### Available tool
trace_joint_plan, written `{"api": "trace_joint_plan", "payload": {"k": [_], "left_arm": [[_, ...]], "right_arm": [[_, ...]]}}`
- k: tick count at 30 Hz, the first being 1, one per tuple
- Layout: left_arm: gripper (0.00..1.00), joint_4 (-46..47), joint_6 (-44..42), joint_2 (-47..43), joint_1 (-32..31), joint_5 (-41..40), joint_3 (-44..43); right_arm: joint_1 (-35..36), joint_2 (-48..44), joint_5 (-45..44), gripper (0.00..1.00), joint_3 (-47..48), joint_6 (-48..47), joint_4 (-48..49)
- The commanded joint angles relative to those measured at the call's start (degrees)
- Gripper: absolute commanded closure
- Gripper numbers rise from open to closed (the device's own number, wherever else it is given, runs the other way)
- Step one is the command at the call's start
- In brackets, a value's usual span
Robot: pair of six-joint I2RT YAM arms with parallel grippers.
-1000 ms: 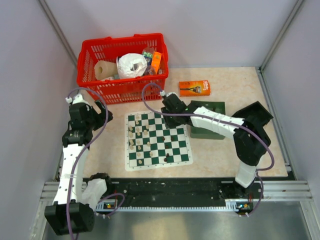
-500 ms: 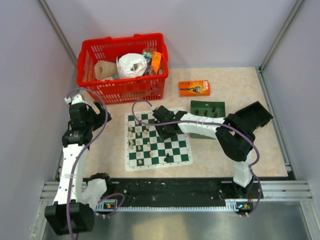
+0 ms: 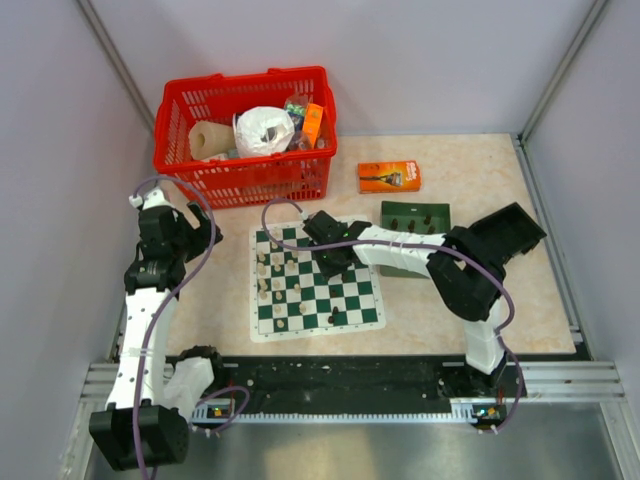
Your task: Set up the chess pieces on the board
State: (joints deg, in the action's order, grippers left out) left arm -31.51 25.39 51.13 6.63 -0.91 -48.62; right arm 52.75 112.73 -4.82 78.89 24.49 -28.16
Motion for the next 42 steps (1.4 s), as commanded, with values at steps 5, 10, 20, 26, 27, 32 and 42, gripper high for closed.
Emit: {"api": "trace_joint_plan", "payload": {"k": [5, 10, 20, 26, 27, 32, 42], "left_arm": [[0.01, 1.54, 0.1, -0.77, 0.05, 0.56, -0.86], [0.01, 1.71, 0.37, -0.69, 0.05, 0.64, -0.77], [0.01, 2.06, 0.72, -0.69, 0.05, 2.66, -0.42], [0.01, 2.33, 0.98, -0.77, 0.05, 2.93, -0.25], [0.01, 2.5, 1.07, -0.77, 0.05, 3.02, 0.01], [0.01, 3.47, 1.59, -0.34, 0.05, 3.98, 0.46], [0.01, 3.47, 1.77, -0.51, 0.05, 4.07, 0.81]], "right_arm": [[0.16, -3.21, -4.22, 0.83, 2.41, -0.41, 0.13], [-2.21, -6.37, -6.51, 0.83, 0.74, 0.56, 0.21], [-6.69, -7.87, -6.96, 0.82, -2.87, 0.74, 0.3], [-7.14, -7.79, -6.52, 0.82, -4.01, 0.56, 0.56], [-7.22, -7.7, -6.61, 0.82, -4.18, 0.56, 0.57], [-7.58, -7.09, -5.21, 0.81, -4.01, -0.23, 1.27], [-7.58, -5.33, -4.41, 0.81, -3.66, -0.23, 1.79]]}}
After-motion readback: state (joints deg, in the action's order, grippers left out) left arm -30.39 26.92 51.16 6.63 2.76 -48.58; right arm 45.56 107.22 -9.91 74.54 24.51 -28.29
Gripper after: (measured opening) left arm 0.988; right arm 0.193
